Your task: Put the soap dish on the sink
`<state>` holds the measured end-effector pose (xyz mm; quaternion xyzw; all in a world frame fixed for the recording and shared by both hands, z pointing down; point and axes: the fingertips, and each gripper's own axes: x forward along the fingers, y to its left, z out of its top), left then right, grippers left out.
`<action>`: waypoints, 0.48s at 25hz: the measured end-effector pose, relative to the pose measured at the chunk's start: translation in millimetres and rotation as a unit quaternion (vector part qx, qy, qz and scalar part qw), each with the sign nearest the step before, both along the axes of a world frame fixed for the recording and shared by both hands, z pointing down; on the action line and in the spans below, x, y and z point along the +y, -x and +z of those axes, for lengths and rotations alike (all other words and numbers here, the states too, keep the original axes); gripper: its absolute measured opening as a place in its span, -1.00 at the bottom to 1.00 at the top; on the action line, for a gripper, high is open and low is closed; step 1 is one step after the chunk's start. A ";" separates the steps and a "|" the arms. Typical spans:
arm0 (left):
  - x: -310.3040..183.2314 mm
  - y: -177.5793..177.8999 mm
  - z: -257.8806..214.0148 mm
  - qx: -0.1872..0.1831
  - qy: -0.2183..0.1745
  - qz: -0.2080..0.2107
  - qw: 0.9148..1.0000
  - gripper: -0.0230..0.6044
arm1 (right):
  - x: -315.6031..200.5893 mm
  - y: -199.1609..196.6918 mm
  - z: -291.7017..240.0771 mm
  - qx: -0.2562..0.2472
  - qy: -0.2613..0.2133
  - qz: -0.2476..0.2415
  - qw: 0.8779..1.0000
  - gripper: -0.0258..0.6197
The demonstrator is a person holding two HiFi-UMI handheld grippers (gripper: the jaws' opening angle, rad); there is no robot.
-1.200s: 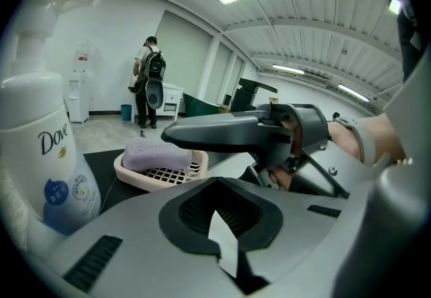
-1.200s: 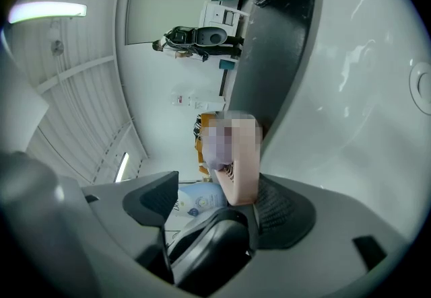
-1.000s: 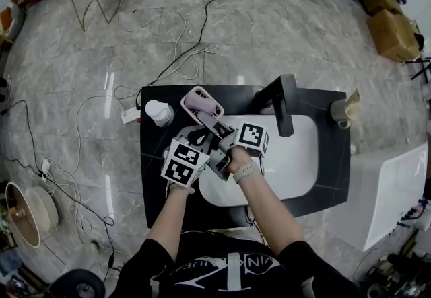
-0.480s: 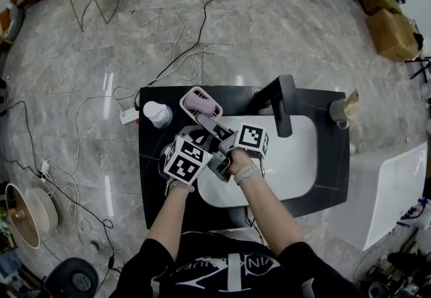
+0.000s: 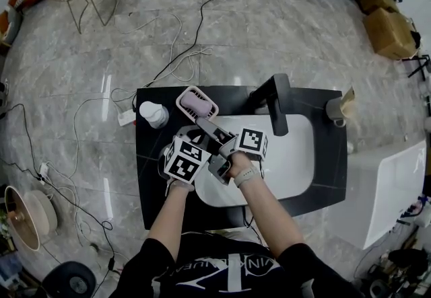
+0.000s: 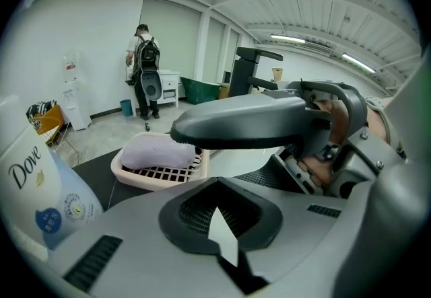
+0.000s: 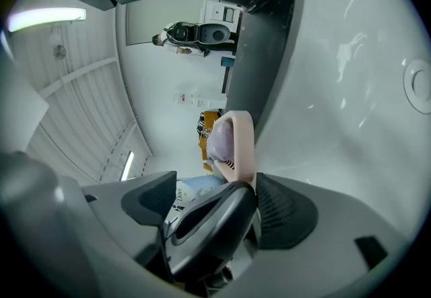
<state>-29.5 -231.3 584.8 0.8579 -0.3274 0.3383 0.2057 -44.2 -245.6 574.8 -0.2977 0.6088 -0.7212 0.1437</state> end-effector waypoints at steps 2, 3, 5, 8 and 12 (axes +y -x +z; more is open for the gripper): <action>0.1 0.4 0.2 -0.003 -0.001 0.000 1.000 -0.88 | 3.3 -2.7 0.6 -0.004 -0.001 0.003 1.000 0.14; 0.2 0.6 -0.2 -0.002 -0.002 -0.001 1.000 -0.88 | 5.1 -4.2 1.3 -0.006 -0.001 0.005 1.000 0.14; 0.3 0.2 -3.1 0.004 -0.007 -0.002 1.000 -0.88 | 10.6 -8.5 2.2 0.001 0.008 0.011 1.000 0.14; 3.8 -1.2 -6.4 0.007 -0.012 -0.002 1.000 -0.88 | 15.3 -14.5 2.9 0.004 -0.005 0.016 1.000 0.14; 13.7 1.7 -9.2 -0.001 -0.019 -0.006 1.000 -0.88 | 25.3 -19.0 -1.3 0.010 -0.025 0.015 1.000 0.14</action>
